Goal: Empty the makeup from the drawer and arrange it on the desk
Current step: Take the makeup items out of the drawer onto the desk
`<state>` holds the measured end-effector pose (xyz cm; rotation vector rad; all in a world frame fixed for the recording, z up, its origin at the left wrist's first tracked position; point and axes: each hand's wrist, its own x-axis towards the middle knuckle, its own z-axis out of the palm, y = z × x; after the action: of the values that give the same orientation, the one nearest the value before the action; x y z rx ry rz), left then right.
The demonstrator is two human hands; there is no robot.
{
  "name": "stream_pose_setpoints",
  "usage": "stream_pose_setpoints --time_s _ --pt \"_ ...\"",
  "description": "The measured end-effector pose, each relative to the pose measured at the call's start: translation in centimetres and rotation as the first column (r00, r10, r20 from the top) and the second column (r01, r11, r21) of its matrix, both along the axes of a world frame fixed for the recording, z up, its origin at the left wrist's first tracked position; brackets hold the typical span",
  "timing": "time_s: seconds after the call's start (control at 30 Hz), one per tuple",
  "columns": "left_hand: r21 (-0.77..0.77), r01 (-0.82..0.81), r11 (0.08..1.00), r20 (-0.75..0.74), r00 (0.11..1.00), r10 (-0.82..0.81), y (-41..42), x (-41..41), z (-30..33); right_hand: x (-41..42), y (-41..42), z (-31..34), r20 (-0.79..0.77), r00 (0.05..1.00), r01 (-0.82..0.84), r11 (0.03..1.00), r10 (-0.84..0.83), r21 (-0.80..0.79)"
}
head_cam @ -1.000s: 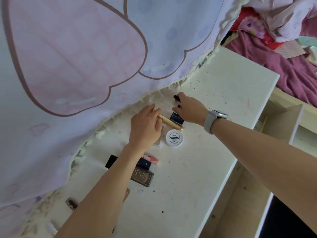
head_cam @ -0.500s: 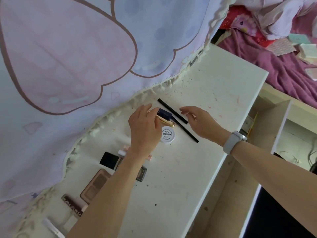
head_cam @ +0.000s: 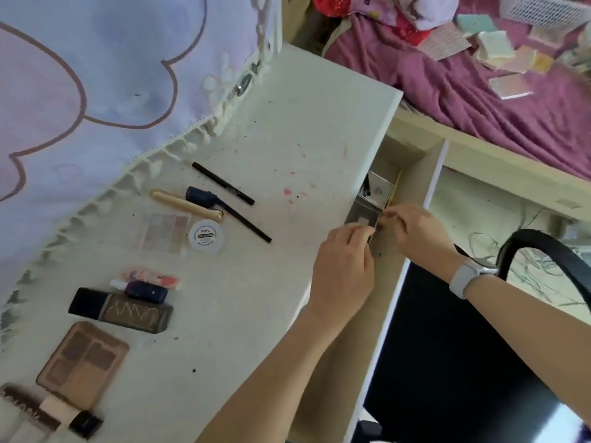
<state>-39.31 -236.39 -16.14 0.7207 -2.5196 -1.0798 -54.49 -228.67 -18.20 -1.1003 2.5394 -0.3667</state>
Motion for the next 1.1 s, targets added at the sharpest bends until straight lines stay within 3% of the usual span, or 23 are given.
stream_pose_setpoints --time_s 0.1,0.2,0.3,0.43,0.67,0.8,0.9,1.0,1.1 --pt "0.042 0.073 0.996 0.180 0.980 -0.080 2.7 -2.6 -2.9 -2.3 -0.3 -1.0 -0.152 0.971 -0.149 0.966 0.182 0.210" --pt "0.072 -0.057 0.996 0.340 0.940 0.029 3.0 -4.9 -7.1 -4.0 -2.1 -2.3 -0.210 0.931 -0.220 0.918 0.298 0.329" --pt "-0.046 -0.163 0.985 0.490 0.856 0.165 2.7 -7.0 -10.8 -5.9 -4.0 -4.6 -0.214 0.928 -0.206 0.901 0.304 0.382" --pt "-0.124 -0.272 0.954 0.466 0.833 0.298 2.2 -9.0 -12.7 -7.0 -5.9 -7.2 -0.183 0.972 -0.084 0.943 0.149 0.322" --pt "-0.079 -0.312 0.947 0.473 0.824 0.311 2.8 -10.0 -13.3 -7.7 -6.9 -8.3 -0.033 0.999 0.036 0.940 -0.026 0.339" --pt "-0.013 -0.380 0.925 0.559 0.764 0.322 2.8 -10.4 -12.7 -7.4 -6.7 -7.7 -0.011 1.000 0.029 0.947 -0.027 0.321" --pt "0.052 -0.445 0.894 0.601 0.729 0.328 2.6 -10.3 -12.7 -6.8 -6.0 -6.7 -0.115 0.991 -0.033 0.957 0.069 0.289" --pt "0.117 -0.465 0.878 0.581 0.749 0.319 2.2 -9.8 -12.6 -6.2 -4.8 -5.3 -0.191 0.967 -0.113 0.956 0.168 0.271" --pt "0.214 -0.384 0.898 0.519 0.824 0.228 2.2 -9.1 -11.4 -5.6 -3.4 -4.3 -0.202 0.964 -0.118 0.961 0.171 0.250"
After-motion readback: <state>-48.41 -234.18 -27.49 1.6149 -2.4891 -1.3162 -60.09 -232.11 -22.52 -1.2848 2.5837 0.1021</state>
